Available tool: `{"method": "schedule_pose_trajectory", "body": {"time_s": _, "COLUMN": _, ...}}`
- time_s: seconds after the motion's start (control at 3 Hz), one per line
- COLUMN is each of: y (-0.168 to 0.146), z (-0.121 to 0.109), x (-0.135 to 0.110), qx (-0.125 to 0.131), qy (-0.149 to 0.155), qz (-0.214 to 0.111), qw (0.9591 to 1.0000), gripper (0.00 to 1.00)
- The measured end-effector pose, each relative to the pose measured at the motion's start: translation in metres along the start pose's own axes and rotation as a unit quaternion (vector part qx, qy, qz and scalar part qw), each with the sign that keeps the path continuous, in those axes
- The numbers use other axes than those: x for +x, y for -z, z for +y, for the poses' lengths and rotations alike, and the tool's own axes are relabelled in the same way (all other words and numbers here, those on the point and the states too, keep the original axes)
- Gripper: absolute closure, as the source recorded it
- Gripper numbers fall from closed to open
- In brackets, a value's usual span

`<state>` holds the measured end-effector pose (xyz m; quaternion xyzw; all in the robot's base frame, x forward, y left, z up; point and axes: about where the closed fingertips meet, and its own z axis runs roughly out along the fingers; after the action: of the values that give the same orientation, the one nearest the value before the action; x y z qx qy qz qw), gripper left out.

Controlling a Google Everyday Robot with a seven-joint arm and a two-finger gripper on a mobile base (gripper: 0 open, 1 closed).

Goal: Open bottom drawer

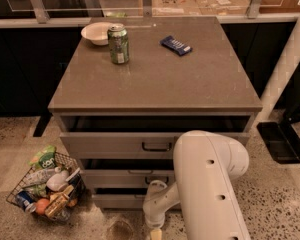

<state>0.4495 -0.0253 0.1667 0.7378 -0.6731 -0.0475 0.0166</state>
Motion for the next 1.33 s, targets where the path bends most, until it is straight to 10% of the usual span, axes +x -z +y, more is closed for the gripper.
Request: {"method": "schedule_pose_trajectory", "body": {"time_s": 1.33, "y": -0.0051, "z": -0.0061, "x": 0.0054, "qx": 0.001, "qy": -0.005, "qz": 0.003, "qw": 1.0, "gripper": 0.0}}
